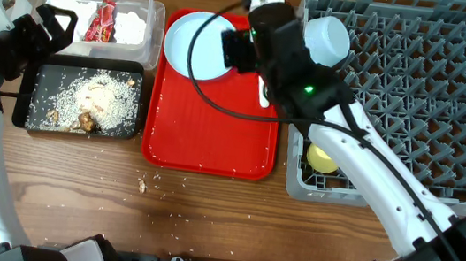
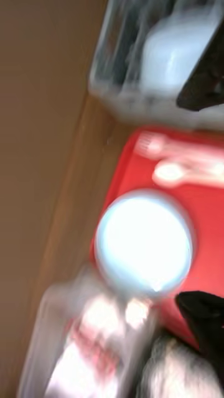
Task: Sort waste into correct bins and load items into the dishwasher rack
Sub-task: 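Grasp the green bowl with the right gripper and place it in the rack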
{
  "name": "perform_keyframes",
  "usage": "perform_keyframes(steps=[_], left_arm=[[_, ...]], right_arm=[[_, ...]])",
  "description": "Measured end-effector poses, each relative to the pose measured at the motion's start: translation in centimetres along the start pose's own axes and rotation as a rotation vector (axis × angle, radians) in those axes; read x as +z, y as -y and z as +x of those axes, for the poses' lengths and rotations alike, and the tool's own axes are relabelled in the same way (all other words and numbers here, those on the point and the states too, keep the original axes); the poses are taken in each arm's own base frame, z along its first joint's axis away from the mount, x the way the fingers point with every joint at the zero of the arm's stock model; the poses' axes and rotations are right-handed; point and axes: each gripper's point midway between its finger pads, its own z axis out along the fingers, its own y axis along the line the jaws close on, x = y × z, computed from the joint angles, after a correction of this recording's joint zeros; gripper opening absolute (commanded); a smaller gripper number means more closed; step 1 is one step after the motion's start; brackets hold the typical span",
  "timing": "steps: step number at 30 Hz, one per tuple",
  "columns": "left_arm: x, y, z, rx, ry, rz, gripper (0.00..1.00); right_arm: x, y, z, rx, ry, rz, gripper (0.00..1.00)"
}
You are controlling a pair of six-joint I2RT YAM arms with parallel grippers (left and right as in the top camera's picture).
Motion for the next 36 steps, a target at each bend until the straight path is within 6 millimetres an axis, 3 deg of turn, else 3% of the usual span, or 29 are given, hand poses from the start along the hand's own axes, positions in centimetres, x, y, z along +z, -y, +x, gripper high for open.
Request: perform_keyframes(steps=[2, 3, 6, 8, 15, 17, 18, 19, 21, 23, 25, 29, 31, 34, 36], left_arm=[[0.0, 0.0, 0.0, 0.0, 0.0, -0.001, 1.0], [0.0, 0.0, 0.0, 0.0, 0.0, 0.0, 1.0], [0.0, 0.0, 0.0, 0.0, 0.0, 0.0, 1.0], [0.0, 0.0, 0.0, 0.0, -0.001, -0.001, 1.0], [0.0, 0.0, 0.0, 0.0, -0.001, -0.001, 1.0], [0.0, 0.0, 0.0, 0.0, -0.001, -0.001, 1.0], [0.0, 0.0, 0.0, 0.0, -0.001, -0.001, 1.0], [0.0, 0.0, 0.0, 0.0, -0.001, -0.001, 1.0], [0.0, 0.0, 0.0, 0.0, -0.001, -0.001, 1.0], [0.0, 0.0, 0.0, 0.0, -0.001, 0.0, 1.0], [0.0, 0.0, 0.0, 0.0, -0.001, -0.001, 1.0], [0.0, 0.0, 0.0, 0.0, -0.001, -0.001, 1.0], [0.0, 0.0, 0.0, 0.0, -0.001, -0.001, 1.0], [0.0, 0.0, 0.0, 0.0, -0.001, -0.001, 1.0], [0.0, 0.0, 0.0, 0.0, -0.001, -0.001, 1.0]], right_arm=[[1.7, -0.9, -0.4, 0.17, 0.03, -0.033, 0.8], [3.9, -1.2, 0.8, 0.249, 0.007, -0.034, 0.78], [10.6, -2.0, 7.6, 0.396, -0.141, -0.009, 0.72], [13.8, -2.3, 12.3, 0.467, -0.236, 0.011, 0.65], [15.8, -1.4, 15.5, 0.524, -0.298, 0.046, 0.56], [16.7, -1.1, 17.3, 0.523, -0.33, 0.063, 0.52], [17.3, -1.0, 18.7, 0.522, -0.352, 0.078, 0.47], [17.5, -1.1, 18.6, 0.536, -0.348, 0.077, 0.43], [17.4, -0.9, 19.0, 0.543, -0.361, 0.087, 0.21], [16.7, -0.7, 20.2, 0.549, -0.44, 0.103, 0.08], [15.8, -0.2, 21.0, 0.561, -0.508, 0.113, 0.04], [14.3, 1.3, 21.5, 0.569, -0.585, 0.121, 0.04], [13.5, 2.2, 20.8, 0.518, -0.581, 0.11, 0.04], [10.5, 2.7, 15.4, 0.359, -0.475, 0.037, 0.04], [5.1, 3.4, 8.1, 0.244, -0.301, 0.022, 0.04]])
